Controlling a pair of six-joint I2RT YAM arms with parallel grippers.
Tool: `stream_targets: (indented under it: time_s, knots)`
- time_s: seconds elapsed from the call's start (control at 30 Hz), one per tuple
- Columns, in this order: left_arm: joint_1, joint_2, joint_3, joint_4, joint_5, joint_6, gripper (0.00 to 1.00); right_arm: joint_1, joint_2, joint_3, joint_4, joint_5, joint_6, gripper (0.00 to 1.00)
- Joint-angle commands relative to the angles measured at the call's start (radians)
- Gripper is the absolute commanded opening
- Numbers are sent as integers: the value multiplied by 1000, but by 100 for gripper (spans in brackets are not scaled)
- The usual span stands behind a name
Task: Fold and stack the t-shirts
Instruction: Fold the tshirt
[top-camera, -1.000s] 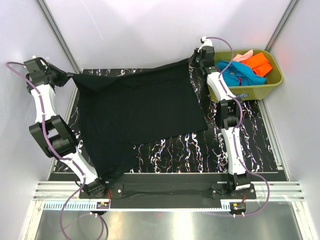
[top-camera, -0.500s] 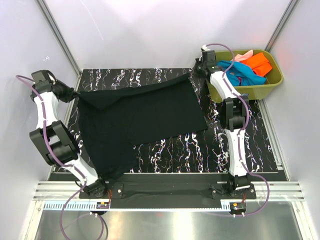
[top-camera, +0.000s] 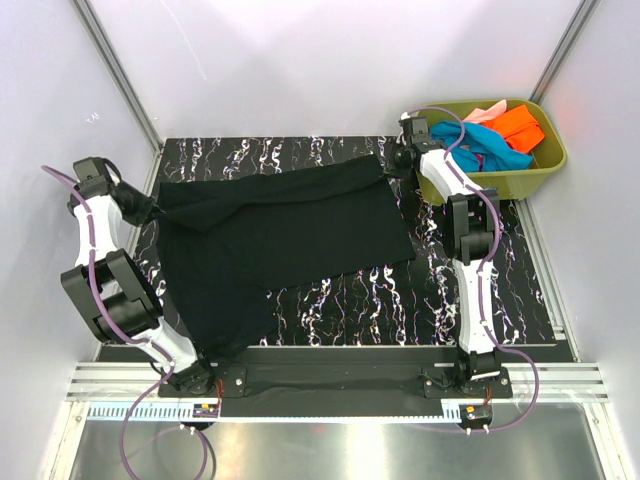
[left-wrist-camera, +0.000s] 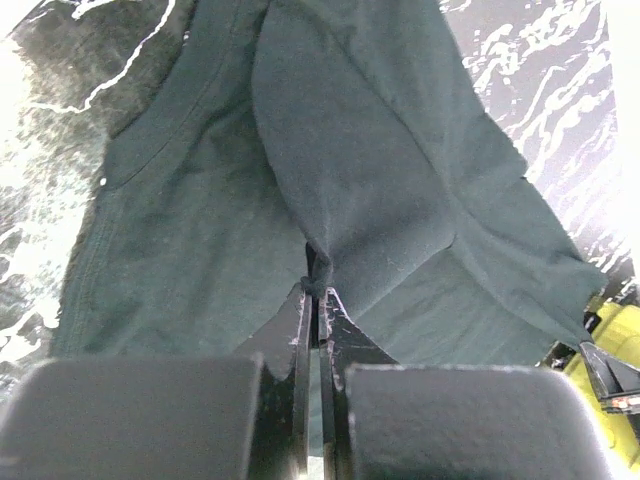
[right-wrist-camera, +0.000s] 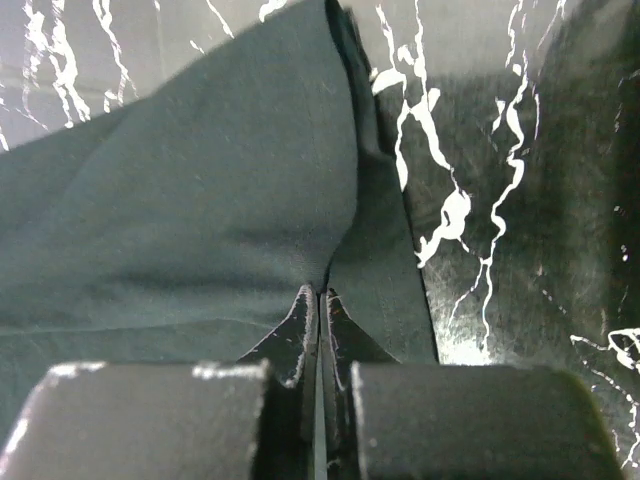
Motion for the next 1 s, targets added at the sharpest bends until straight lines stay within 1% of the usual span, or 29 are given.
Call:
stream_targets:
  time_s: [0.0, 0.1, 0.5, 0.73, 0.9, 0.97]
  knots:
    - [10, -43, -18, 9, -33, 32, 0, -10, -92, -1, -16, 11, -15, 0]
    - [14, -37, -40, 15, -56, 38, 0, -8, -79, 9, -39, 11, -23, 0]
    - [25, 35, -68, 10, -50, 53, 0, -8, -77, -13, -67, 25, -35, 0]
    - [27, 60, -88, 6, -61, 63, 0, 13, -59, 8, -133, 127, -58, 0]
    - [27, 58, -124, 16, -61, 57, 0, 42, -62, 0, -134, 179, -67, 0]
    - [25, 60, -135, 9, -68, 55, 0, 54, -57, 14, -144, 222, -73, 0]
